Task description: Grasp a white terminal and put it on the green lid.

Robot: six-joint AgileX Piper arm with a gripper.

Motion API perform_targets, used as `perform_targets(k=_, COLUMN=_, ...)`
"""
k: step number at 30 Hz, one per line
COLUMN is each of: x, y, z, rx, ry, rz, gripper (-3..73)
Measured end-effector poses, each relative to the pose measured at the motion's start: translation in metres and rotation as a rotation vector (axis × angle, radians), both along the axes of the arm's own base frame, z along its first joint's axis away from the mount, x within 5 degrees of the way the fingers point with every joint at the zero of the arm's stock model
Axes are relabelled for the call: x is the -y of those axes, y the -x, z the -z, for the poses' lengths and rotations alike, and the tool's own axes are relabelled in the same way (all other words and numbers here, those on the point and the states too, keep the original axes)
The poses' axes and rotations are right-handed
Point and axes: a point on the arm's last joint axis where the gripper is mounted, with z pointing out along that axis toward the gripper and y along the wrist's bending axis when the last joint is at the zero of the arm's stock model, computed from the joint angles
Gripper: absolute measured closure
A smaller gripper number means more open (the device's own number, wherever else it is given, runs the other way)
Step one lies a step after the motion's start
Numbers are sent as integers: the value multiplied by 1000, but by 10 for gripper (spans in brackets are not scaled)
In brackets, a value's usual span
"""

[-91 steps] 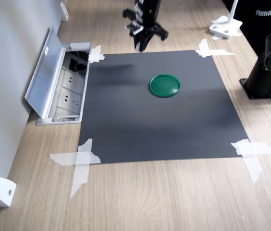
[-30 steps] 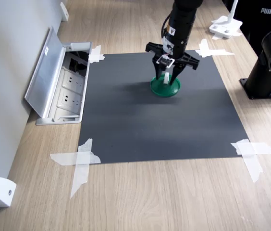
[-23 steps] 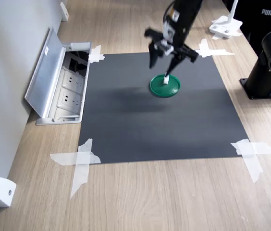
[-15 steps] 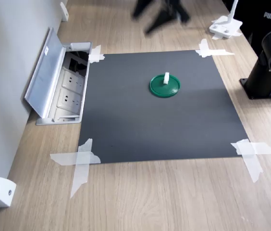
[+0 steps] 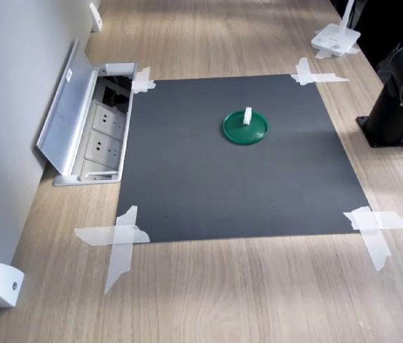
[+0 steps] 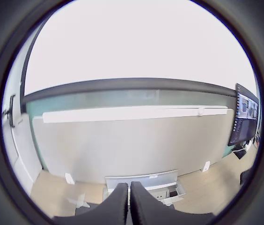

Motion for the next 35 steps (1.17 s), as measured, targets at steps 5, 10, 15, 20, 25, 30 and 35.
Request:
perform_targets(k=5, x=-2, y=28, z=38, rx=20, ry=1, rz=33, gripper=702)
perform_targets(k=10, x=-5, y=46, z=78, rx=20, ry=2, rz=43, gripper=702)
perform_targets(k=15, x=-7, y=57, z=117, rx=34, ry=-40, rz=52, gripper=702)
perform_targets(k=20, x=-9, y=67, z=152, rx=38, ry=-45, rz=52, gripper=702)
perform_targets(k=25, x=-9, y=70, z=172, rx=37, ry=-45, rz=52, gripper=702)
perform_targets(k=30, x=-8, y=66, z=187, rx=-11, ry=-53, rz=53, gripper=703)
perform_targets(k=35, x=-8, y=63, z=200, rx=-50, ry=-59, rz=54, gripper=703)
